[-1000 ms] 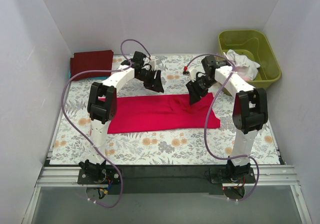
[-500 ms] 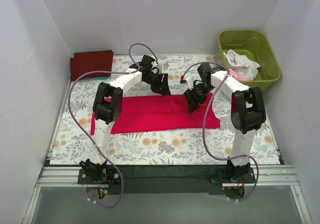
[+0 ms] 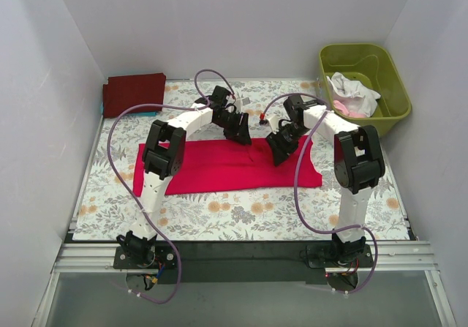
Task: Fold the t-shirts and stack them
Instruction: Fold the tshirt
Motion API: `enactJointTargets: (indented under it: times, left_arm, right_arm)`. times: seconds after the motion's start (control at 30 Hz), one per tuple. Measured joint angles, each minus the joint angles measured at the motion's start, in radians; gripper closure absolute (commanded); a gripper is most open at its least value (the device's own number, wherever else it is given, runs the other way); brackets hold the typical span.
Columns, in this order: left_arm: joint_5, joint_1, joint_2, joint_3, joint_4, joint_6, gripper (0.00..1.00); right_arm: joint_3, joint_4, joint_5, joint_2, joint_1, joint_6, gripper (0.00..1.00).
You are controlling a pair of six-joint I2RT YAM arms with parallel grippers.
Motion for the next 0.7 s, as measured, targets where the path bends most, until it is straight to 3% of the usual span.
enactJointTargets:
  times: [0.07, 0.1, 0.23, 0.4, 0.47, 0.57, 0.7]
  left_arm:
    - [0.002, -0.002, 0.003, 0.003, 0.001, -0.002, 0.63]
    - [0.001, -0.003, 0.003, 0.004, 0.002, -0.002, 0.64]
    - [-0.005, -0.011, 0.006, 0.014, 0.002, -0.003, 0.67]
    - [-0.006, -0.016, 0.006, 0.026, 0.005, -0.008, 0.78]
    - [-0.006, -0.016, 0.006, 0.031, 0.012, -0.011, 0.83]
    - [-0.01, -0.016, 0.006, 0.034, 0.022, -0.011, 0.99]
    - [-0.023, -0.016, 0.006, 0.032, 0.028, -0.004, 1.0]
  right_arm:
    - [-0.005, 0.007, 0.004, 0.003, 0.001, -0.001, 0.55]
    - [-0.009, 0.01, 0.007, 0.003, 0.003, -0.002, 0.64]
    - [-0.013, 0.015, 0.021, 0.004, 0.003, -0.002, 0.78]
    - [-0.013, 0.026, 0.03, 0.004, 0.003, -0.003, 0.99]
    - [-0.013, 0.026, 0.037, 0.004, 0.002, -0.006, 0.99]
    - [-0.013, 0.027, 0.05, 0.004, -0.002, -0.011, 0.99]
    - [0.013, 0.024, 0.064, 0.004, -0.023, -0.029, 0.99]
